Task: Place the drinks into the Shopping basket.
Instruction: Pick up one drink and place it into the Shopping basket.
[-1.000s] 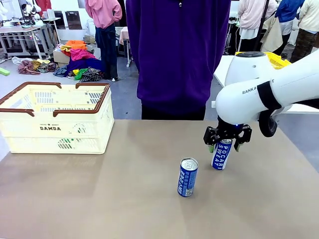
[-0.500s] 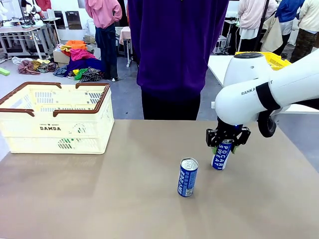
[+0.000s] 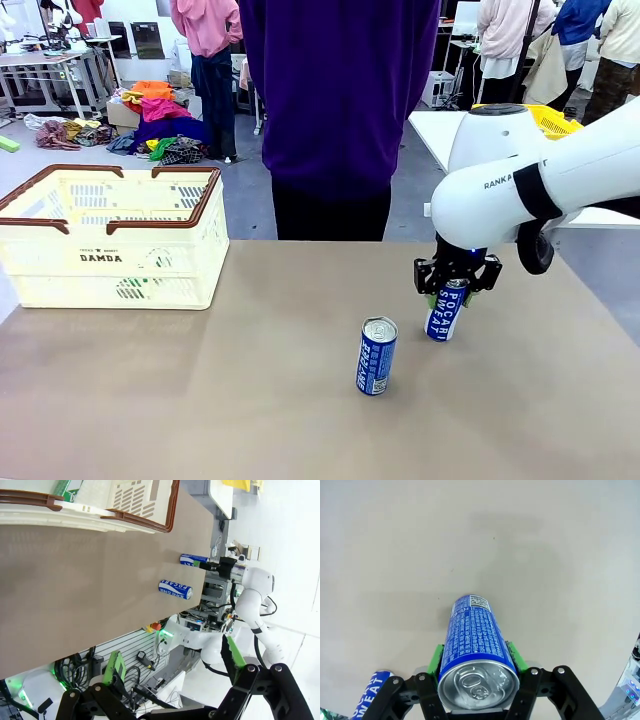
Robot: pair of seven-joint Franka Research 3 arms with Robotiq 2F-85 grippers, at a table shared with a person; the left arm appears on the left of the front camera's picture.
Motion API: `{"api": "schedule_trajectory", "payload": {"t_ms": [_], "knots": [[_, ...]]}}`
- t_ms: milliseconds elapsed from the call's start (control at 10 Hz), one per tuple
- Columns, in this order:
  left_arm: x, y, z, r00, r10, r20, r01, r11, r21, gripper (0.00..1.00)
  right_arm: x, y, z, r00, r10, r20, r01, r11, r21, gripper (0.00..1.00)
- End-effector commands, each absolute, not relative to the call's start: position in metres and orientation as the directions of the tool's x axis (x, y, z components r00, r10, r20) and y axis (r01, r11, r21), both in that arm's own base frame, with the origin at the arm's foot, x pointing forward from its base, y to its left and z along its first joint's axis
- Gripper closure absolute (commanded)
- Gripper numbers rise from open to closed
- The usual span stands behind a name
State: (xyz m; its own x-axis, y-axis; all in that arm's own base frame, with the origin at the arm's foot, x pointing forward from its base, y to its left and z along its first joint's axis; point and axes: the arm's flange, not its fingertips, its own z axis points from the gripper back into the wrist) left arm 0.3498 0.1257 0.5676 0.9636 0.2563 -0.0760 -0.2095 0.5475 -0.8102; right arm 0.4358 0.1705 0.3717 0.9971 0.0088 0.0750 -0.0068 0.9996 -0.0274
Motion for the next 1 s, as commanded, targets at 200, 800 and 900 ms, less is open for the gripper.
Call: {"api": "schedule_trajectory", "payload": {"t_ms": [200, 800, 900], "knots": [[0.347, 0.125, 0.568, 0.962, 0.262, -0.082, -0.218, 0.547, -0.808, 0.00, 0.431, 0.149, 0.460, 0.986, -0.050, 0.159, 0.049, 0.999, 0.010, 1.00], [0.347, 0.125, 0.568, 0.962, 0.262, -0.082, -0.218, 0.547, -0.808, 0.00, 0.395, 0.122, 0.556, 0.978, -0.088, 0.187, 0.076, 0.995, 0.069, 1.00], [0.347, 0.125, 0.568, 0.962, 0.262, -0.082, -0.218, 0.547, -0.808, 0.00, 0.395, 0.122, 0.556, 0.978, -0.088, 0.187, 0.076, 0.995, 0.069, 1.00]]}}
